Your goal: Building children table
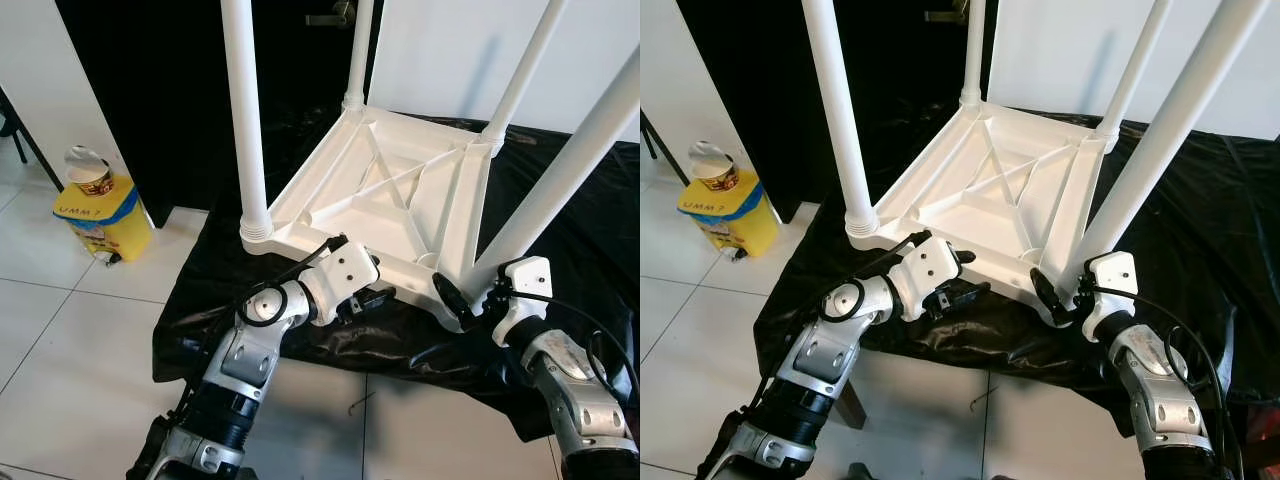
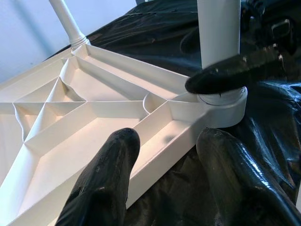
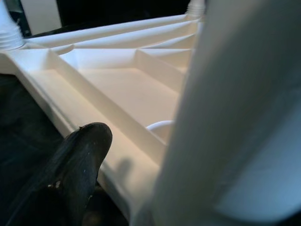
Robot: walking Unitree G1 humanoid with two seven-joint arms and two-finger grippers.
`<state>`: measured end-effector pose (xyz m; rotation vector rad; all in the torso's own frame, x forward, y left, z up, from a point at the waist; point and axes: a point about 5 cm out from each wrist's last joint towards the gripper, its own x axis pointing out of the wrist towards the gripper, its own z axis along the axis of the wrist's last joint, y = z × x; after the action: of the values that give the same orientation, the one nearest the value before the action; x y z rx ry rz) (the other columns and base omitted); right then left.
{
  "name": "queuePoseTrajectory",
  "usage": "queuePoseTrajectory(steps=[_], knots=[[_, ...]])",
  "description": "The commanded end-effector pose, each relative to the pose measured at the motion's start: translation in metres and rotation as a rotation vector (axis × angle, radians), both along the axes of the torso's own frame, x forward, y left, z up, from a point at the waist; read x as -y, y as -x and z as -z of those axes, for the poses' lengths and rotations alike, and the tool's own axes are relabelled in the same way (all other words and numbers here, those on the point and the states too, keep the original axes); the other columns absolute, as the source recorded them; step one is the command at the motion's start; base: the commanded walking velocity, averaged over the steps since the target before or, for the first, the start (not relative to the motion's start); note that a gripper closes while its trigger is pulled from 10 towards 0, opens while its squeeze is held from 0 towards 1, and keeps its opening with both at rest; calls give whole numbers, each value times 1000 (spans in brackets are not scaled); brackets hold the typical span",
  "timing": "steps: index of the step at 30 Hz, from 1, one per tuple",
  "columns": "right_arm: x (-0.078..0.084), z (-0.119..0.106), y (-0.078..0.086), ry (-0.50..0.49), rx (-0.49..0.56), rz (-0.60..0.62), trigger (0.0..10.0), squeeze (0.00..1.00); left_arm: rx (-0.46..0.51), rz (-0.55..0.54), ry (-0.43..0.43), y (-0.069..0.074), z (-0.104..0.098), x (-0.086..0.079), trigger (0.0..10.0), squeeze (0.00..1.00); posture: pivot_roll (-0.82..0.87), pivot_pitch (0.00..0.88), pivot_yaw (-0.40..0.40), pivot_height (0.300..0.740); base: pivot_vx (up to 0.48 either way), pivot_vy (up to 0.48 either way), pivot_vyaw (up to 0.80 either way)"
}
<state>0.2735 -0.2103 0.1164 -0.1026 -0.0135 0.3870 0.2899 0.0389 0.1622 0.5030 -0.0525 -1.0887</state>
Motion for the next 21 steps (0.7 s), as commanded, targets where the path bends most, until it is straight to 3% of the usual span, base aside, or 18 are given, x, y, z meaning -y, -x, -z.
queuePoseTrajectory(steps=[1, 7, 8, 11, 12, 13, 14, 21], knots=[[0, 1, -4, 10, -6, -32, 10000, 0, 70, -120, 36, -7, -8, -4, 10000, 0, 16, 0, -60, 740, 0, 0, 0], [-4, 3, -8, 20, -11, -75, 10000, 0, 73, -123, 33, -7, -8, -5, 10000, 0, 21, 0, -59, 740, 0, 0, 0], [-4, 3, -9, 24, -10, -84, 9490, 0, 73, -123, 33, -6, -8, -5, 10000, 0, 22, 0, -58, 740, 0, 0, 0], [-5, 3, -9, 26, -9, -90, 9490, 0, 73, -123, 33, -7, -8, -5, 10000, 0, 22, 0, -58, 740, 0, 0, 0], [-3, 3, -10, 27, -7, -84, 980, 0, 75, -124, 32, -6, -8, -5, 10000, 0, 23, 0, -58, 740, 0, 0, 0], [-3, 3, -10, 27, -7, -84, 980, 0, 75, -124, 32, -6, -8, -5, 10000, 0, 23, 0, -58, 740, 0, 0, 0], [-2, 3, -11, 28, -5, -79, 0, 0, 76, -126, 32, -7, -8, -5, 10000, 0, 23, 0, -58, 740, 0, 0, 0], [-2, 11, -7, 16, -18, -56, 0, 0, 69, -123, 33, -5, -7, -4, 10000, 0, 19, 3, -60, 740, 0, 0, 0]])
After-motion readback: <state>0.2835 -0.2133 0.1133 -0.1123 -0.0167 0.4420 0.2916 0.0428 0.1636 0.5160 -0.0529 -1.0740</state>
